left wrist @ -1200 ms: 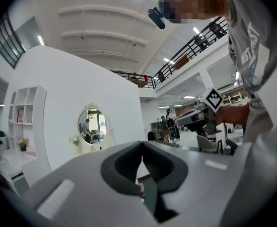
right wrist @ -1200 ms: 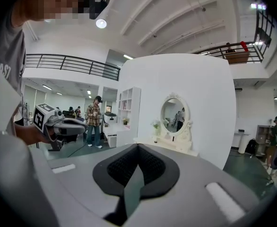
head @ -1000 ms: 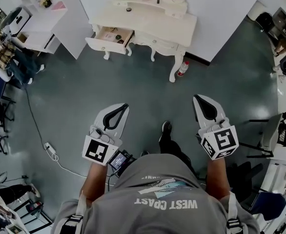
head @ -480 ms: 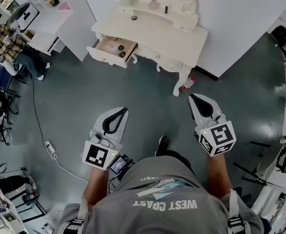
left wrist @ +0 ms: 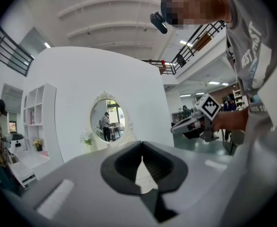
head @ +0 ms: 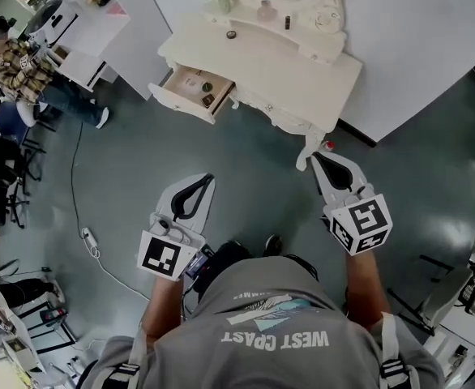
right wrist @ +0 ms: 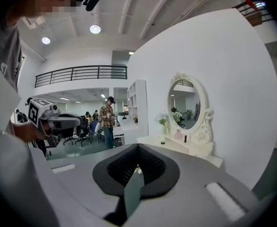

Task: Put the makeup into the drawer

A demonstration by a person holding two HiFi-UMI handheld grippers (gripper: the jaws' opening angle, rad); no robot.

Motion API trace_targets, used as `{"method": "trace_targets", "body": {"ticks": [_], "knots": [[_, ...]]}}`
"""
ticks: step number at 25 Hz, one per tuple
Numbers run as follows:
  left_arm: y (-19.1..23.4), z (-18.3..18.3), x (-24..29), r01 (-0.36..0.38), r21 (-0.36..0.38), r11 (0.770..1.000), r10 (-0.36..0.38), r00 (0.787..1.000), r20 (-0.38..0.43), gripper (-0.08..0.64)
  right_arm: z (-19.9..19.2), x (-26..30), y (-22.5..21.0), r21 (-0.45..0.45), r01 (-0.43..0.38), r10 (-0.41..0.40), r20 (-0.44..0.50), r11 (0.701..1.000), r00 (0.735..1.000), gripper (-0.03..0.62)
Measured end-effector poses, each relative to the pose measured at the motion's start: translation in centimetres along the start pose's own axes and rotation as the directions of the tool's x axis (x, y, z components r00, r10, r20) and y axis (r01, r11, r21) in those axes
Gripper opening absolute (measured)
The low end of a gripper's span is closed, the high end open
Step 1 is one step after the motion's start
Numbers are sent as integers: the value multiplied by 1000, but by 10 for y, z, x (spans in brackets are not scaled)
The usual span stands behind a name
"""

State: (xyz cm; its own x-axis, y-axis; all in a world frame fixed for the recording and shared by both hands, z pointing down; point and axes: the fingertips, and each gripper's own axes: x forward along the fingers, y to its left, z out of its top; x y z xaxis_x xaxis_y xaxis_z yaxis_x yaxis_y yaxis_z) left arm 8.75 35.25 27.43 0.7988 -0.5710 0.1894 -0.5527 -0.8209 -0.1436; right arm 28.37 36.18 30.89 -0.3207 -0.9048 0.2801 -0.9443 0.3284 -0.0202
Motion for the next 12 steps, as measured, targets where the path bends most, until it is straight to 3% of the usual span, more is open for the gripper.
{"method": "trace_targets", "body": {"ticks": [6, 12], "knots": [[38, -5, 59, 47, -20, 999, -47, 998, 30, 2, 4, 38, -28, -19, 27, -27, -26, 999, 999, 3], [95, -3, 126, 155, 7, 988, -155, 985, 71, 2, 22, 91, -58, -12, 134, -134, -29, 991, 991, 3]]}}
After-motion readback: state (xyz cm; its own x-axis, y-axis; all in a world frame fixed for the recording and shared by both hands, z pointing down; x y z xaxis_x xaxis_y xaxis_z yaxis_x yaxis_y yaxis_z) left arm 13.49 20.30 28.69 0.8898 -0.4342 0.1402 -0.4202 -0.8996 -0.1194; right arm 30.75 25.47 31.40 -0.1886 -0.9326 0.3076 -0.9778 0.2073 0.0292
